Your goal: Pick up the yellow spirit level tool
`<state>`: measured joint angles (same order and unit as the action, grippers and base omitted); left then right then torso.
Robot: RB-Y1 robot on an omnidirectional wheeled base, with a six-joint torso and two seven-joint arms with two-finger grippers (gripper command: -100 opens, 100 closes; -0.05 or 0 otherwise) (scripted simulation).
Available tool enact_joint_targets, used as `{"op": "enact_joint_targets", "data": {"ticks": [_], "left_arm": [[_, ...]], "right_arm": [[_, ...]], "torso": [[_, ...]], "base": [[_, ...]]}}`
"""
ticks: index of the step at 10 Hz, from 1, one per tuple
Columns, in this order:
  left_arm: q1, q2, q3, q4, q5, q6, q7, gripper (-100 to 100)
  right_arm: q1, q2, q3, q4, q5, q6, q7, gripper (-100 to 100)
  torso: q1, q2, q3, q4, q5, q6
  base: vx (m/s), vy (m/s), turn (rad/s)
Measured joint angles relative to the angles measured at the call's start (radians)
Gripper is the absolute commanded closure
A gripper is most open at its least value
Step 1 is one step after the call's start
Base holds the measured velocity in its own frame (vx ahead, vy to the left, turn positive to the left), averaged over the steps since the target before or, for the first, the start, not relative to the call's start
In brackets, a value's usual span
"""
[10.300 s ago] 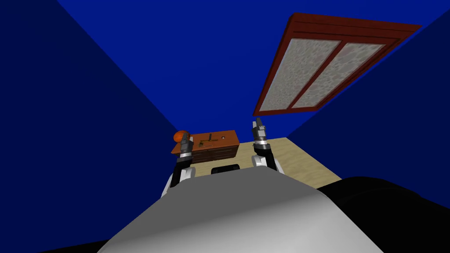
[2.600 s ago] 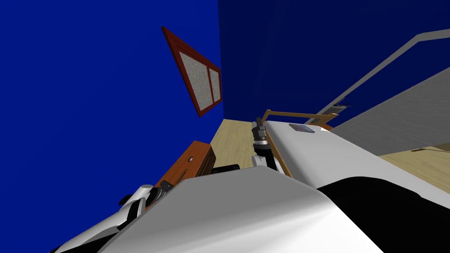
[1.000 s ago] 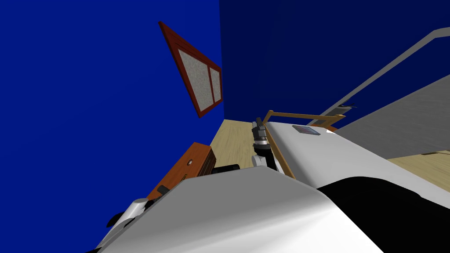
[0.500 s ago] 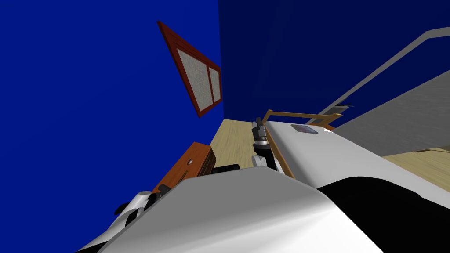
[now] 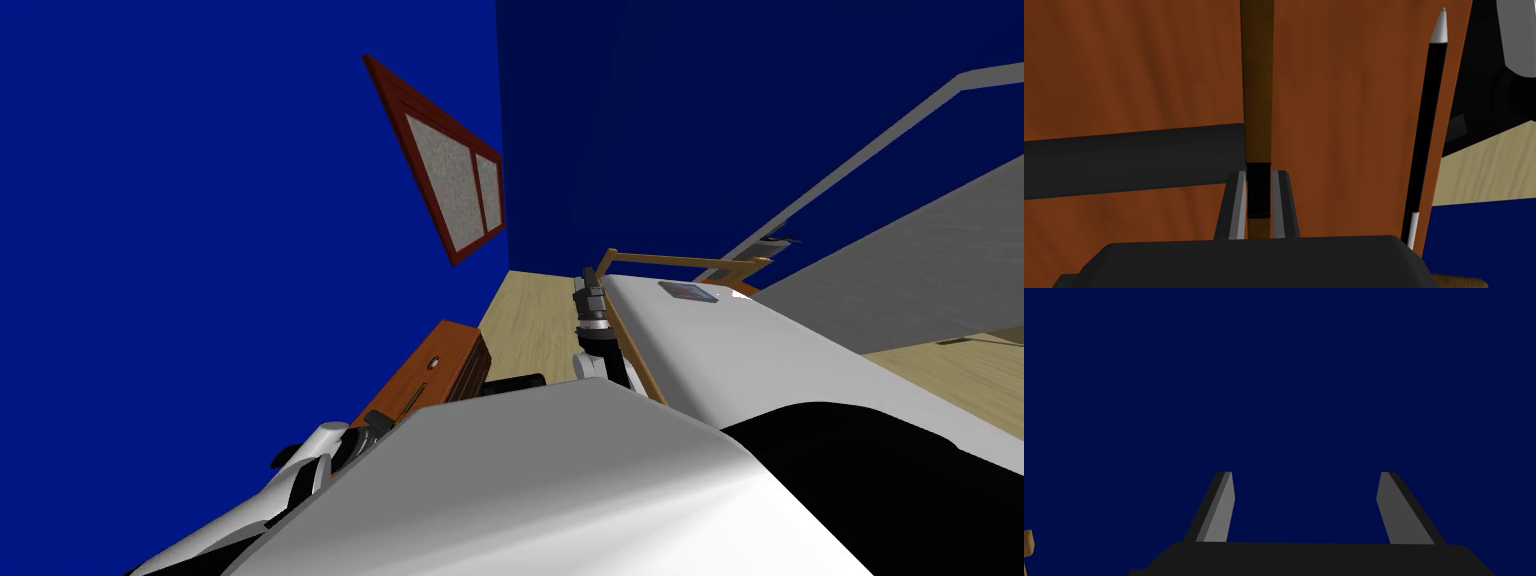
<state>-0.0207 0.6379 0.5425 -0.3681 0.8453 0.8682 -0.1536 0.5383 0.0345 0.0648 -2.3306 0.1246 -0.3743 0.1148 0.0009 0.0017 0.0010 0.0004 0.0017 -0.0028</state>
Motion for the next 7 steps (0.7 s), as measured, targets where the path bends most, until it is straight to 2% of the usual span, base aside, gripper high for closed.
{"op": "enact_joint_targets", "data": {"ticks": [4,5,6,7], "left_arm": [[-0.033,0.023,-0.033,0.038,0.016,-0.003,0.013,100],[-0.032,0.025,-0.048,0.023,0.018,0.002,0.029,100],[-0.054,0.035,-0.054,0.057,0.024,-0.005,0.025,100],[-0.056,0.037,-0.054,0.063,0.025,-0.008,0.021,0]], "right_arm": [[0.0,0.0,0.0,0.0,0.0,0.0,0.0,0],[0.0,0.0,0.0,0.0,0.0,0.0,0.0,0],[0.0,0.0,0.0,0.0,0.0,0.0,0.0,0],[0.0,0.0,0.0,0.0,0.0,0.0,0.0,0]], "torso": [[0.0,-0.002,-0.001,0.0,0.0,0.0],[0.0,-0.002,-0.001,0.0,-0.001,0.0],[0.0,-0.002,-0.001,0.0,0.0,0.0],[0.0,-0.002,-0.001,0.0,0.0,0.0]], "base": [[-0.028,-0.007,0.002],[-0.033,-0.006,-0.001],[-0.012,-0.002,-0.003],[0.0,0.0,0.0]]}}
